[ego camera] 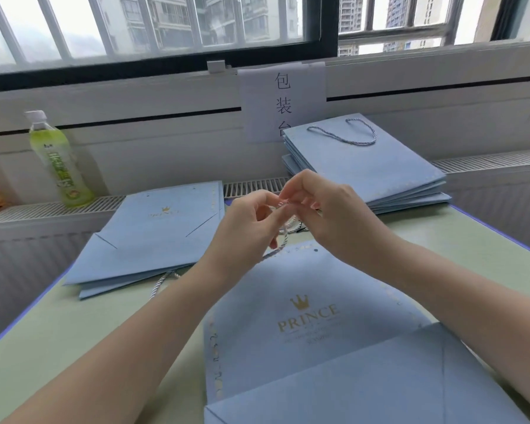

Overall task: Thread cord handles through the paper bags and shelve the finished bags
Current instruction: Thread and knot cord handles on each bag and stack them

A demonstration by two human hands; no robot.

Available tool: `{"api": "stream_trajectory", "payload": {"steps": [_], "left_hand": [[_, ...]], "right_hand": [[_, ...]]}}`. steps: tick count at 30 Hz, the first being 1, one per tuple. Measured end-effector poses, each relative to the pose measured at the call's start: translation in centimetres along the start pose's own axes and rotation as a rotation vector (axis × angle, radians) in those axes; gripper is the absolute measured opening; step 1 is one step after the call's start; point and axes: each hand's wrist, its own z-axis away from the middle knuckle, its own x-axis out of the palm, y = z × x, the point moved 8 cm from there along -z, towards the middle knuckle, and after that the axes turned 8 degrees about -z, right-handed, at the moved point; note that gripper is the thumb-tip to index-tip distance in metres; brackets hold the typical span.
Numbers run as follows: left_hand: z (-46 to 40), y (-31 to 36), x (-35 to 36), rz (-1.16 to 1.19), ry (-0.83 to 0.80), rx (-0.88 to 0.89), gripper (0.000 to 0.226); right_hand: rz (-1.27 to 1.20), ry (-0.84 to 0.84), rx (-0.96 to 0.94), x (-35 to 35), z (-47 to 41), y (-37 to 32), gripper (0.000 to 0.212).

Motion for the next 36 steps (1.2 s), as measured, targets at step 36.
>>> {"api": "stream_trajectory", "payload": {"steps": [36], "left_hand": [[-0.1,-2.6,-0.1,-0.653,-0.045,-0.121,0.016]], "right_hand": [[-0.159,-0.099,0.310,0.0,-0.5,2.8,0.013]]}}
